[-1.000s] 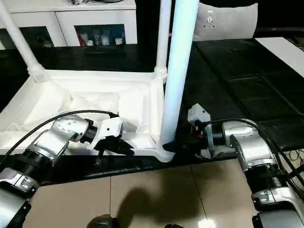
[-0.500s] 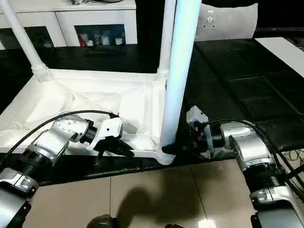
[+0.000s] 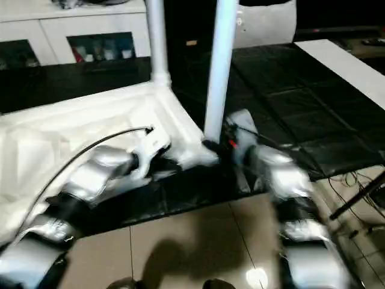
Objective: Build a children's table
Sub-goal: Rotate leg to tighten
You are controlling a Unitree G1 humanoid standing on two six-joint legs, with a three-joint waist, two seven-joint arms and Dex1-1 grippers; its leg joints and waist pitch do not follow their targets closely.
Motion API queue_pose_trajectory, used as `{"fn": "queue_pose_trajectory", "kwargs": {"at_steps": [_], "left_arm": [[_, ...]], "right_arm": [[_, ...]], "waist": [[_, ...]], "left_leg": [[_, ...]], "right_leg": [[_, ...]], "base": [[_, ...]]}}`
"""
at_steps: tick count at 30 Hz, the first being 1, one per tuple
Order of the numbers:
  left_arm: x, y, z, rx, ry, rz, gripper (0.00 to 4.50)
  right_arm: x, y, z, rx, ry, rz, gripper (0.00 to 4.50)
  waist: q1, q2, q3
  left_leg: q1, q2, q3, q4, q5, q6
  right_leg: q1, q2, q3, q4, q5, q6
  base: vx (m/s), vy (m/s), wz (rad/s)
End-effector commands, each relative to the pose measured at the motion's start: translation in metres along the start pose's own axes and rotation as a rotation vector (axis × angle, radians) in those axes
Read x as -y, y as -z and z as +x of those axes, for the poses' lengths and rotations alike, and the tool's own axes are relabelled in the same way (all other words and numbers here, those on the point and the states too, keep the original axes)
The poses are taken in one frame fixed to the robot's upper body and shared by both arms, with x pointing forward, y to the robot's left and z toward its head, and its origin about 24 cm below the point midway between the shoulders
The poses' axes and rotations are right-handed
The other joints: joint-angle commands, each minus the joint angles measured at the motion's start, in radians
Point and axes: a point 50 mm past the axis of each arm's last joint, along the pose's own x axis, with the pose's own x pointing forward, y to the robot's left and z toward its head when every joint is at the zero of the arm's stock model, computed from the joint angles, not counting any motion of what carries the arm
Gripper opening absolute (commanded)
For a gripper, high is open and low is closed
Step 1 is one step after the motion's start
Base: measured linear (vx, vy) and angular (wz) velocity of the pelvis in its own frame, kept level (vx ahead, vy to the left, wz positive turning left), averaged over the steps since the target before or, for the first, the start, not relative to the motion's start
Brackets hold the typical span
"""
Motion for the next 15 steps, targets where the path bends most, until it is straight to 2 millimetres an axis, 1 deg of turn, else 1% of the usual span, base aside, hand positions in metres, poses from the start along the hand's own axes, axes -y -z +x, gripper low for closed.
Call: {"fn": "queue_pose_trajectory", "kwargs": {"at_steps": [1, 2, 3, 4, 5, 7, 8, 10, 11, 12, 13, 14, 15], "left_arm": [[0.012, -0.033, 0.008, 0.123, 0.045, 0.052, 0.00], [0.014, -0.036, 0.009, 0.131, 0.042, 0.052, 0.00], [0.014, -0.036, 0.009, 0.132, 0.043, 0.055, 0.00], [0.014, -0.036, 0.007, 0.135, 0.047, 0.068, 0.00], [0.014, -0.036, 0.006, 0.132, 0.047, 0.071, 0.00], [0.013, -0.035, 0.003, 0.142, 0.058, 0.097, 0.00], [0.012, -0.033, 0.002, 0.142, 0.065, 0.103, 0.00], [0.011, -0.029, -0.001, 0.137, 0.084, 0.127, 0.00], [0.010, -0.027, -0.003, 0.132, 0.091, 0.139, 0.00], [0.008, -0.024, -0.005, 0.121, 0.095, 0.156, 0.00], [0.005, -0.021, -0.009, 0.112, 0.112, 0.180, 0.00], [0.005, -0.020, -0.009, 0.111, 0.114, 0.181, 0.00], [0.005, -0.020, -0.009, 0.111, 0.118, 0.183, 0.00]], "right_arm": [[-0.018, 0.008, 0.013, -0.021, -0.049, 0.024, 2.30], [-0.021, 0.004, 0.015, 0.006, -0.057, 0.011, 2.51], [-0.021, 0.004, 0.015, 0.011, -0.059, 0.011, 2.65], [-0.022, 0.001, 0.014, 0.028, -0.066, 0.015, 2.71], [-0.022, 0.000, 0.013, 0.028, -0.068, 0.008, 2.71], [-0.020, -0.001, 0.009, 0.036, -0.071, -0.023, 3.00], [-0.017, -0.001, 0.006, 0.040, -0.068, -0.035, 3.11], [-0.009, -0.001, -0.002, 0.054, -0.071, -0.052, 3.12], [-0.006, -0.001, -0.007, 0.059, -0.080, -0.061, 3.32], [-0.001, -0.001, -0.013, 0.063, -0.097, -0.074, 3.45], [0.004, 0.000, -0.023, 0.058, -0.145, -0.099, 3.53], [0.004, 0.000, -0.024, 0.057, -0.149, -0.100, 3.58], [0.004, 0.001, -0.025, 0.056, -0.159, -0.105, 3.65]], "waist": [[0.009, -0.010, -0.072], [0.010, -0.005, -0.076], [0.010, -0.006, -0.078], [0.011, -0.006, -0.079], [0.010, -0.003, -0.079], [0.011, -0.003, -0.079], [0.012, -0.003, -0.079], [0.013, -0.003, -0.078], [0.015, -0.003, -0.077], [0.017, 0.003, -0.076], [0.022, 0.005, -0.075], [0.027, 0.001, -0.074], [0.030, 0.001, -0.073]], "left_leg": [[0.011, 0.026, -0.009, -0.065, -0.181, 0.067], [0.007, 0.027, -0.010, -0.064, -0.165, 0.074], [0.007, 0.028, -0.010, -0.064, -0.153, 0.080], [0.006, 0.027, -0.010, -0.063, -0.132, 0.094], [0.005, 0.029, -0.011, -0.064, -0.118, 0.103], [0.007, 0.031, -0.010, -0.063, -0.109, 0.113], [0.007, 0.031, -0.010, -0.063, -0.108, 0.117], [0.008, 0.032, -0.010, -0.063, -0.119, 0.119], [0.009, 0.033, -0.009, -0.063, -0.129, 0.118], [0.010, 0.033, -0.010, -0.064, -0.137, 0.117], [0.012, 0.033, -0.009, -0.063, -0.151, 0.117], [0.013, 0.034, -0.007, -0.064, -0.156, 0.117], [0.013, 0.035, -0.007, -0.064, -0.159, 0.115]], "right_leg": [[0.062, -0.071, 0.046, -0.089, -0.334, -0.175], [0.067, -0.070, 0.047, -0.082, -0.285, -0.182], [0.068, -0.070, 0.047, -0.079, -0.253, -0.189], [0.070, -0.069, 0.047, -0.075, -0.212, -0.201], [0.070, -0.068, 0.047, -0.071, -0.178, -0.215], [0.070, -0.069, 0.048, -0.067, -0.147, -0.230], [0.072, -0.070, 0.048, -0.066, -0.139, -0.237], [0.072, -0.071, 0.049, -0.066, -0.142, -0.239], [0.071, -0.072, 0.050, -0.069, -0.151, -0.236], [0.071, -0.072, 0.049, -0.070, -0.159, -0.234], [0.071, -0.072, 0.050, -0.072, -0.172, -0.231], [0.071, -0.071, 0.051, -0.074, -0.182, -0.224], [0.070, -0.072, 0.050, -0.074, -0.190, -0.224]], "base": [[0.000, 0.000, 0.00], [0.000, 0.000, 0.00], [0.000, 0.000, 0.00], [0.000, 0.000, 0.00], [0.000, 0.000, 0.00], [0.000, 0.000, 0.00], [0.000, 0.000, 0.00], [0.000, 0.000, 0.00], [0.000, 0.000, 0.00], [0.000, 0.000, 0.00], [0.000, 0.000, 0.00], [0.000, 0.000, 0.00], [0.000, 0.000, 0.00]]}}
